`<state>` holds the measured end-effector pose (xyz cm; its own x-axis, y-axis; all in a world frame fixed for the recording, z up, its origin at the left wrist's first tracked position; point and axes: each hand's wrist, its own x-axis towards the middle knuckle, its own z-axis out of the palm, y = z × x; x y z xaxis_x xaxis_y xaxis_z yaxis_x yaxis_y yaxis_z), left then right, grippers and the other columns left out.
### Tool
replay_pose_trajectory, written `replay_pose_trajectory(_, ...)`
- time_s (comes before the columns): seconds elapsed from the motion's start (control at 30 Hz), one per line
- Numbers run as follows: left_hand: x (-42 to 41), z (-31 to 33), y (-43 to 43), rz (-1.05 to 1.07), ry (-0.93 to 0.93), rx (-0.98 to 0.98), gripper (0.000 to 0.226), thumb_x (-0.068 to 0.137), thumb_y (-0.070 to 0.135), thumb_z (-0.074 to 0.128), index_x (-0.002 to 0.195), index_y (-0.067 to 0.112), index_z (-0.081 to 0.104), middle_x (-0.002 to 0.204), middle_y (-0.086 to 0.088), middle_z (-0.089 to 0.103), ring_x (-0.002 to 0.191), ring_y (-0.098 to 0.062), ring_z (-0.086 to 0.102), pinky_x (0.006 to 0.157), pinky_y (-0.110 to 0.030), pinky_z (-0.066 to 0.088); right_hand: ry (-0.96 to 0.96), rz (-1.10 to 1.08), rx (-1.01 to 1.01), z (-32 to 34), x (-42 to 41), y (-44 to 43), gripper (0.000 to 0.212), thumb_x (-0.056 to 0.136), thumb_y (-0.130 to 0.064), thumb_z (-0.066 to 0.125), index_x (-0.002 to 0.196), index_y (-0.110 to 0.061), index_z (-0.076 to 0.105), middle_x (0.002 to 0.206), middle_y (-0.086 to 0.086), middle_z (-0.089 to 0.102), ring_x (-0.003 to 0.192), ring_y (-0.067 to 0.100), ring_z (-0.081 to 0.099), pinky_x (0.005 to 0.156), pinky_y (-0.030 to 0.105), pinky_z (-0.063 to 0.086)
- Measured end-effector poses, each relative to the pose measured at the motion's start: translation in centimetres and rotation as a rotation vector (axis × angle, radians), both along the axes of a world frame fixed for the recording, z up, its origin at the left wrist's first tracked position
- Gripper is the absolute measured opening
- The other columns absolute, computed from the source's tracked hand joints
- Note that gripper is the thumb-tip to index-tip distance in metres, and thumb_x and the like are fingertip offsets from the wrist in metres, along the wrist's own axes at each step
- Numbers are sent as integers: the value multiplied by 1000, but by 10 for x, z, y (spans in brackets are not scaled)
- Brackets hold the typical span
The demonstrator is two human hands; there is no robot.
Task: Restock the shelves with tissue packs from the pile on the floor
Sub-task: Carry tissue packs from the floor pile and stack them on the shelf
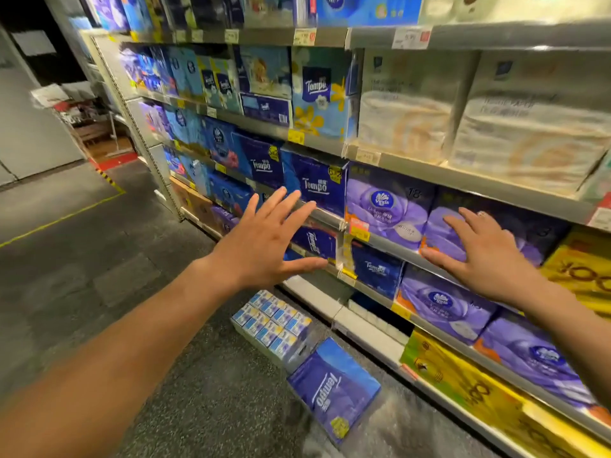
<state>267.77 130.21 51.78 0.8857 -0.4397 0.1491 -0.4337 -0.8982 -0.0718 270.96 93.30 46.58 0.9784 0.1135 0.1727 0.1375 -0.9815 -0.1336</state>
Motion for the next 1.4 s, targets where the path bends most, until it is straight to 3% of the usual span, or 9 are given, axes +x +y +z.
replay_pose_trajectory(0.1, 25, -21, 32, -6, 26, 6, 104, 78, 91, 13, 160, 28, 2, 169, 0, -2, 154, -17, -9, 124, -53, -1, 61, 8, -1, -19, 9, 36, 129, 63, -104, 1, 157, -22, 33, 165, 12, 27, 151, 37, 22, 117, 63, 28)
replay_pose_trajectory(0.37, 117, -78, 94, 12, 168, -6, 105, 76, 90, 10, 160, 30, -4, 168, 4, -9, 150, -10, -20, 118, -42, -13, 126, 4, 25, -56, 85, 117, 114, 74, -96, 9, 158, -23, 28, 167, 9, 21, 154, 33, 18, 119, 60, 25)
replay_pose_trajectory(0.53, 176, -92, 147, 35, 273, 4, 101, 79, 89, 15, 159, 31, -6, 167, 5, -12, 150, -11, -22, 122, -45, -10, 225, 11, 69, -66, 143, 175, 110, 72, -88, 17, 161, -25, 19, 170, 7, 15, 156, 32, 10, 122, 60, 20)
replay_pose_trajectory(0.77, 278, -142, 219, -45, 401, -24, 99, 80, 86, 21, 160, 33, -4, 167, 8, -12, 151, -10, -18, 122, -42, -10, 238, -97, 153, -115, 206, 251, 116, 74, -99, 8, 153, -20, 39, 160, 6, 35, 147, 32, 32, 112, 61, 37)
replay_pose_trajectory(0.9, 352, -197, 270, -163, 484, -3, 101, 77, 89, 20, 159, 35, -6, 166, 11, -14, 150, -8, -20, 124, -42, -10, 254, -279, 305, -166, 225, 317, 118, 73, -99, 13, 155, -19, 37, 163, 8, 33, 150, 31, 28, 119, 56, 31)
replay_pose_trajectory(1.0, 412, -242, 298, -281, 512, 62, 102, 78, 90, 19, 159, 34, -9, 165, 11, -17, 150, -9, -23, 123, -40, -14, 282, -399, 421, -206, 237, 373, 97, 82, -78, 37, 159, -19, 29, 167, 6, 25, 154, 26, 19, 125, 39, 15)
replay_pose_trajectory(1.07, 440, -278, 311, -350, 543, 71, 100, 81, 89, 21, 158, 34, -10, 166, 8, -17, 151, -11, -22, 123, -42, -13, 292, -440, 465, -241, 246, 402, 96, 81, -72, 44, 159, -18, 27, 168, 5, 22, 156, 23, 15, 124, 33, 12)
replay_pose_trajectory(1.23, 488, -387, 348, -392, 611, -18, 104, 78, 92, 23, 158, 36, -10, 165, 11, -19, 150, -7, -24, 124, -42, -12, 342, -459, 584, -356, 265, 454, 116, 72, -94, 34, 162, -23, 14, 170, -3, 6, 158, 17, 3, 125, 33, 9)
replay_pose_trajectory(1.4, 506, -520, 369, -300, 598, -91, 128, 64, 100, 33, 159, 27, -12, 160, 15, -16, 148, -5, -15, 125, -40, -4, 370, -417, 638, -502, 278, 458, 125, 57, -104, 45, 156, -38, 5, 169, -9, 3, 156, 11, 3, 127, 37, 14)
